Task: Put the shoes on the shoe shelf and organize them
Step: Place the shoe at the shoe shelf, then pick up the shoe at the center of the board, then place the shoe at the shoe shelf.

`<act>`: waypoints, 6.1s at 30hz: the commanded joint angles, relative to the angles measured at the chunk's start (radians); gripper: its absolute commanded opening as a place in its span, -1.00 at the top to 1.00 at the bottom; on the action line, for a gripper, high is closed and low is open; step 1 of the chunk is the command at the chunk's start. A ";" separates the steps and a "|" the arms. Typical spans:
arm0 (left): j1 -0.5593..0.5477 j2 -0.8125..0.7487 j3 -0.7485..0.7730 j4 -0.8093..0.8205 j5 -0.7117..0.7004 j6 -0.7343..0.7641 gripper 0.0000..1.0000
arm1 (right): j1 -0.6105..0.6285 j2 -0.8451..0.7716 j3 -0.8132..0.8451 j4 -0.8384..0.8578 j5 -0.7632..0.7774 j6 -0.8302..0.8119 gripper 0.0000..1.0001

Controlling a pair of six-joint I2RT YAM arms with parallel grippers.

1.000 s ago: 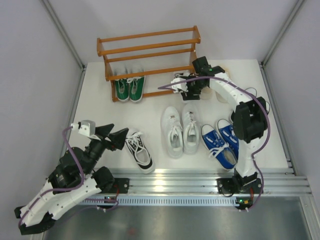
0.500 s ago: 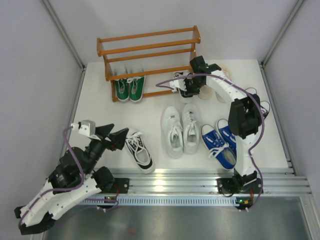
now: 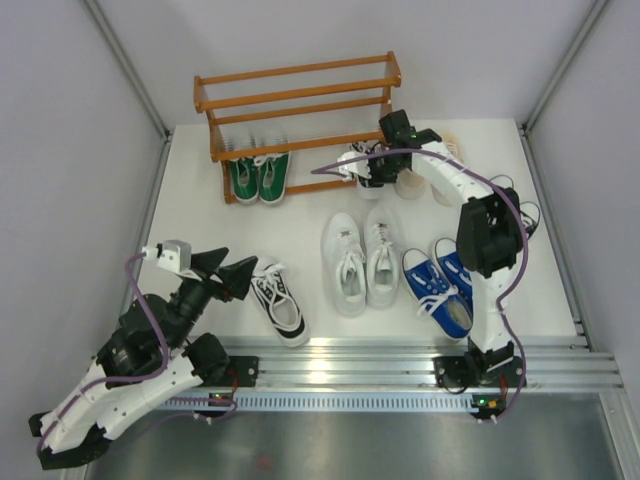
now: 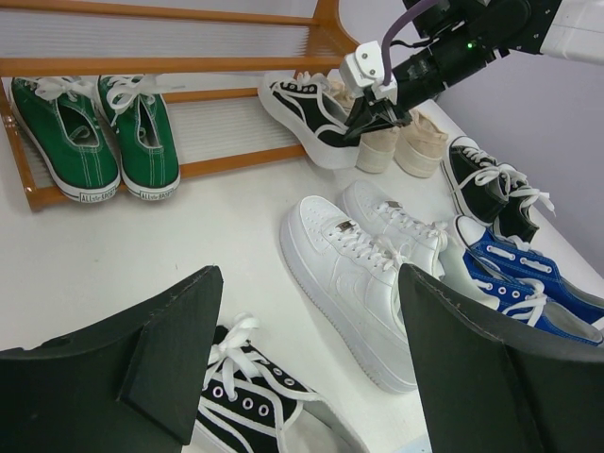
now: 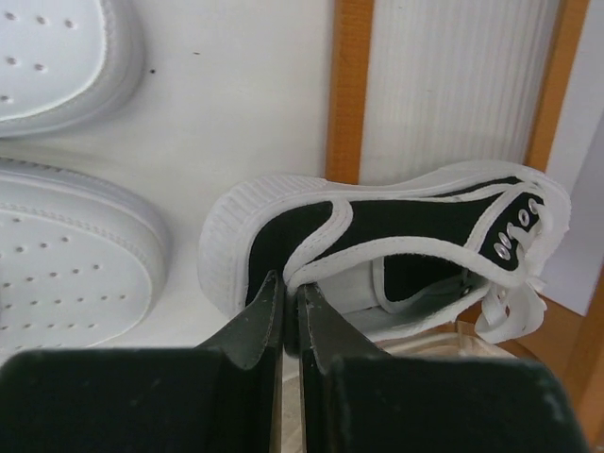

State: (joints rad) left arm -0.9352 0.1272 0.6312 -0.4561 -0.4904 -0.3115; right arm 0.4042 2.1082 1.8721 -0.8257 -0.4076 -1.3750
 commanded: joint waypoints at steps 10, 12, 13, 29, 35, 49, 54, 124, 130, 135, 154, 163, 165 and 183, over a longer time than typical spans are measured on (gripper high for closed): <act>0.004 0.026 0.001 0.020 0.009 0.017 -0.61 | 0.024 -0.002 0.110 0.215 0.088 -0.055 1.00; 0.004 0.032 0.001 0.020 0.009 0.018 -0.61 | 0.024 0.016 0.128 0.217 0.096 -0.058 1.00; 0.004 0.035 0.001 0.020 0.009 0.018 -0.61 | 0.027 0.033 0.139 0.221 0.105 -0.058 1.00; 0.004 0.048 0.001 0.020 0.013 0.020 -0.61 | 0.027 0.090 0.113 0.266 0.153 -0.078 0.47; 0.004 0.049 0.001 0.020 0.013 0.020 -0.61 | 0.027 -0.005 0.006 0.300 0.133 -0.056 -0.19; 0.004 0.184 0.012 -0.079 -0.086 -0.205 -0.65 | 0.084 -0.563 -0.385 0.124 -0.054 0.267 -0.48; 0.004 0.265 0.051 -0.337 -0.029 -0.710 -0.58 | 0.090 -0.822 -0.640 0.069 -0.396 0.491 -0.50; 0.004 0.667 0.113 0.080 0.050 -0.824 1.00 | 0.794 -0.570 -0.505 0.068 0.184 0.439 -0.05; 0.004 0.627 0.079 0.079 0.018 -0.819 1.00 | 0.794 -0.568 -0.458 0.022 0.199 0.424 0.54; 0.004 0.615 0.064 0.094 0.019 -0.795 1.00 | 0.794 -0.564 -0.442 -0.001 0.185 0.413 1.00; 0.004 0.168 0.071 -0.025 -0.030 -0.186 -0.54 | 0.518 -0.446 -0.148 -0.413 -0.143 0.036 1.00; 0.004 -0.058 0.064 -0.131 -0.086 -0.071 -0.62 | 0.453 -0.218 0.105 -0.581 -0.287 -0.053 1.00; 0.004 -0.086 0.061 -0.133 -0.091 -0.067 -0.64 | 0.453 -0.174 0.143 -0.587 -0.306 -0.052 1.00; 0.004 -0.104 0.050 -0.135 -0.070 -0.064 -0.67 | 0.363 0.087 0.349 -0.589 -0.487 -0.032 1.00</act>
State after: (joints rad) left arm -0.9356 0.0223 0.6788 -0.5957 -0.5663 -0.3931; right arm 0.7860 2.2013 2.1616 -1.3624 -0.7998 -1.3762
